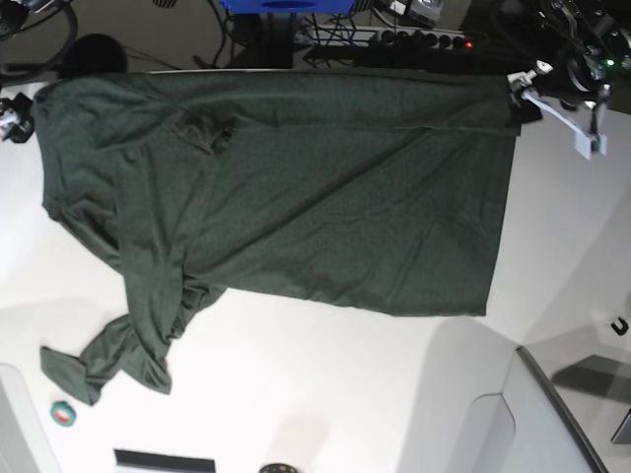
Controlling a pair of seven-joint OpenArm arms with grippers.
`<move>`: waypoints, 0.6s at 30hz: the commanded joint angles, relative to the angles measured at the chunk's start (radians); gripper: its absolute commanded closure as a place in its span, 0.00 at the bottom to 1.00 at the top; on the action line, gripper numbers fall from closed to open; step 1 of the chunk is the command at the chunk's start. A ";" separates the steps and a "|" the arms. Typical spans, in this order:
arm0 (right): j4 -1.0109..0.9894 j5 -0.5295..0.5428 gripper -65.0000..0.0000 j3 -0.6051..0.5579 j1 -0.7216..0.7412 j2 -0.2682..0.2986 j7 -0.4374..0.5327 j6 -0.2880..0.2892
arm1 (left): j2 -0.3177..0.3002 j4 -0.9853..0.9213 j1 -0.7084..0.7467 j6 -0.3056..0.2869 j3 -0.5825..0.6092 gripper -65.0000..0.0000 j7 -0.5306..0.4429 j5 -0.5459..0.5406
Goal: Layout the t-shirt on the table in an organized manner, then fold the t-shirt properly
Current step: 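Release the shirt edge with both grippers and move them outward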
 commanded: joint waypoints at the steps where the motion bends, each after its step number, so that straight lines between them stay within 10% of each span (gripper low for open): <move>1: 0.036 0.013 0.48 0.001 0.003 0.018 0.021 0.002 | -0.016 0.053 -0.003 0.004 -0.005 0.16 -0.017 -0.010; 6: 0.047 0.017 0.50 -0.154 0.023 0.091 0.029 0.010 | -0.011 0.175 -0.072 0.004 0.006 0.29 -0.008 -0.013; 10: 0.000 0.017 0.65 -0.381 0.031 0.140 0.138 0.010 | -0.039 0.027 -0.196 0.004 0.093 1.00 -0.014 -0.006; 13: -0.093 0.013 0.98 -0.542 0.059 0.189 0.248 0.008 | -0.059 -0.148 -0.293 0.003 0.179 1.00 -0.042 -0.004; 18: -0.276 0.013 0.98 -0.637 0.148 0.228 0.281 0.005 | -0.082 -0.418 -0.381 0.012 0.349 1.00 -0.261 -0.004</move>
